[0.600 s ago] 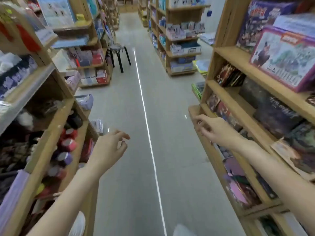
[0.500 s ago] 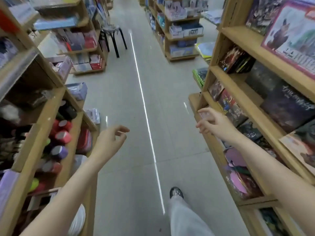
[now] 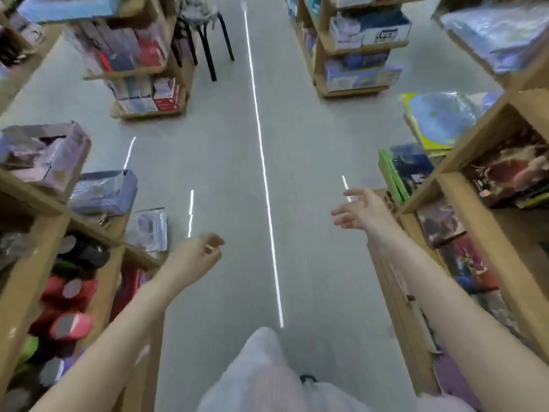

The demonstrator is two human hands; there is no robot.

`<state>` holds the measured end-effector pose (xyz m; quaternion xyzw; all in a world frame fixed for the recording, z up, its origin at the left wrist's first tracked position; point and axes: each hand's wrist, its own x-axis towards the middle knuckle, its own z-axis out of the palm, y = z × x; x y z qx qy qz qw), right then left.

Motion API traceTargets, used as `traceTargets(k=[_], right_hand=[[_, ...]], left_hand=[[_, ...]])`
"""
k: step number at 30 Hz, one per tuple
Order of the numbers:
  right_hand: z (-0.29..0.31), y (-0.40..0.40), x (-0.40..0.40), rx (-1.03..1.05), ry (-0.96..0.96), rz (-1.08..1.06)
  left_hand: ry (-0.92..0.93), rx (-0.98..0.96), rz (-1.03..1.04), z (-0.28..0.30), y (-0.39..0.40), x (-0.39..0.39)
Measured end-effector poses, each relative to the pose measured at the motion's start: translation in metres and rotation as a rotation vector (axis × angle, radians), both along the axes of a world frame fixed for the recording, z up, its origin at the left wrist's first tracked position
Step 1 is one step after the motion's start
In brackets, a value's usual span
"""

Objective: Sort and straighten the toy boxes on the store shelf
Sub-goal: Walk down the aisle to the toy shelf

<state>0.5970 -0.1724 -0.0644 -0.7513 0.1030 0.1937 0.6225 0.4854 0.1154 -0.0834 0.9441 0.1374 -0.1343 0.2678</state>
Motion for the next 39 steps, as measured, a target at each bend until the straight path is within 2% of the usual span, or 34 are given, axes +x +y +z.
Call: traceTargets(k=[5, 11, 16, 20, 24, 27, 31, 34, 36, 39], right_hand=[[-0.024, 0.083, 0.177, -0.206, -0.080, 0.229], [0.019, 0.149, 0.388, -0.278, -0.213, 0.233], [0.017, 0.170, 0.569, -0.486, -0.235, 0.129], [0.013, 0.210, 0.738, -0.489, -0.327, 0.153], [0.042, 0.257, 0.897, -0.498, -0.398, 0.256], [0.050, 0.300, 1.003, -0.477, -0.474, 0.337], [0.037, 0.340, 1.146, -0.457, -0.558, 0.300], [0.022, 0.367, 1.251, -0.485, -0.539, 0.256], [0.025, 0.381, 1.315, -0.549, -0.481, 0.314], [0.051, 0.394, 1.410, -0.593, -0.485, 0.335]], left_hand=[[-0.064, -0.127, 0.058, -0.035, 0.074, 0.175], [-0.021, -0.266, -0.051, 0.002, 0.144, 0.402], [-0.019, -0.181, -0.128, 0.002, 0.191, 0.598], [-0.087, -0.151, -0.072, -0.014, 0.223, 0.757], [-0.204, -0.103, 0.002, 0.015, 0.258, 0.902], [-0.334, -0.222, 0.178, 0.033, 0.287, 0.994], [-0.341, -0.368, 0.325, 0.025, 0.331, 1.137], [-0.286, -0.387, 0.277, 0.012, 0.367, 1.256], [-0.267, -0.352, 0.220, 0.013, 0.388, 1.334], [-0.239, -0.215, 0.024, 0.030, 0.408, 1.451]])
